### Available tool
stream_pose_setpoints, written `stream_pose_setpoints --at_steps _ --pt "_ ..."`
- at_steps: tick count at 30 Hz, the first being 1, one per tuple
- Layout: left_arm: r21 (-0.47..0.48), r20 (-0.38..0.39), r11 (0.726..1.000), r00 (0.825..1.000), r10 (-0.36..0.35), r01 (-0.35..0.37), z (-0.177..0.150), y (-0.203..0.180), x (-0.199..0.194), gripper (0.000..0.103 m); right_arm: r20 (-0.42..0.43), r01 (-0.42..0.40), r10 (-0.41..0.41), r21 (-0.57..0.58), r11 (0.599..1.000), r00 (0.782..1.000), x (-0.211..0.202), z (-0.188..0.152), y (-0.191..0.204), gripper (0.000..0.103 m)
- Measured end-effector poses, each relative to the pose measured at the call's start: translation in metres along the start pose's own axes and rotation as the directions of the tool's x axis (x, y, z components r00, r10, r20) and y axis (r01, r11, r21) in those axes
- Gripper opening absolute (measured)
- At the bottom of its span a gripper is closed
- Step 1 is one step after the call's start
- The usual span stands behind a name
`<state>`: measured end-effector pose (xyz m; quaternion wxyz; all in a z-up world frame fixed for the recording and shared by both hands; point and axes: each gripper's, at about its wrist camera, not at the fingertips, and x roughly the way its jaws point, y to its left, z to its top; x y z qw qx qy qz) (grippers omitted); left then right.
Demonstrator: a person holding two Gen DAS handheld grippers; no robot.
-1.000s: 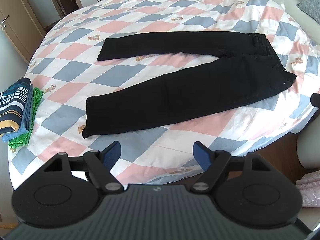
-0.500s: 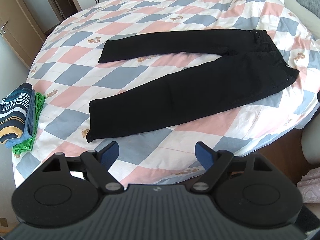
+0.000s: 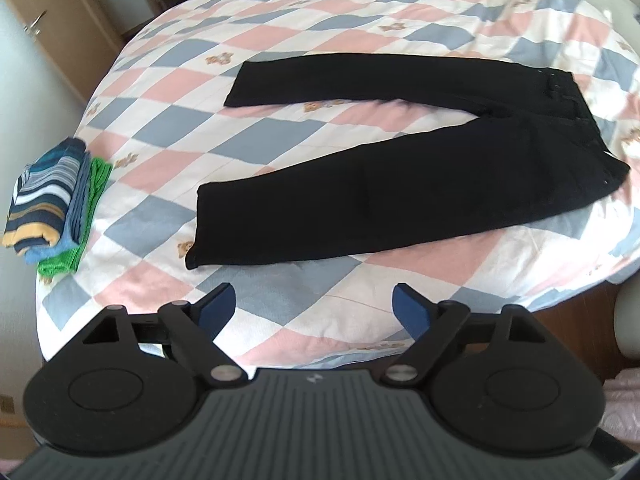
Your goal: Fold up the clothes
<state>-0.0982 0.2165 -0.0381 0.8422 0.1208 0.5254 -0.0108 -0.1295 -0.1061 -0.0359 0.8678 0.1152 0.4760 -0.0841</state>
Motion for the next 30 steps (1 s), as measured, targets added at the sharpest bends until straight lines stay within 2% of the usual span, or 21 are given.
stream_pose_setpoints --at_steps 7,14,17,24,30 --pt "-0.064 -0.059 0.997 0.998 0.032 -0.036 0.010 -0.017 0.012 0.084 -0.055 -0.002 0.001 -0.029 1.000 0.999 0.021 0.021 -0.041 0.101" --pt "-0.125 -0.057 0.992 0.998 0.024 -0.031 0.025 -0.042 0.014 0.084 -0.113 -0.006 -0.003 -0.078 0.997 0.994 0.046 0.041 -0.075 0.101" --pt "-0.136 -0.060 0.990 0.998 0.018 -0.027 0.030 -0.055 0.015 0.085 -0.128 -0.030 0.019 -0.089 0.996 0.992 0.056 0.049 -0.081 0.101" --pt "-0.096 -0.095 0.995 0.995 0.013 -0.022 0.045 -0.070 0.031 0.087 -0.179 -0.061 0.048 -0.070 0.996 0.983 0.085 0.059 -0.089 0.101" --pt "-0.056 -0.133 0.998 0.991 0.005 -0.013 0.079 -0.065 0.065 0.088 -0.227 -0.038 0.037 -0.003 0.999 0.973 0.106 0.066 -0.092 0.101"
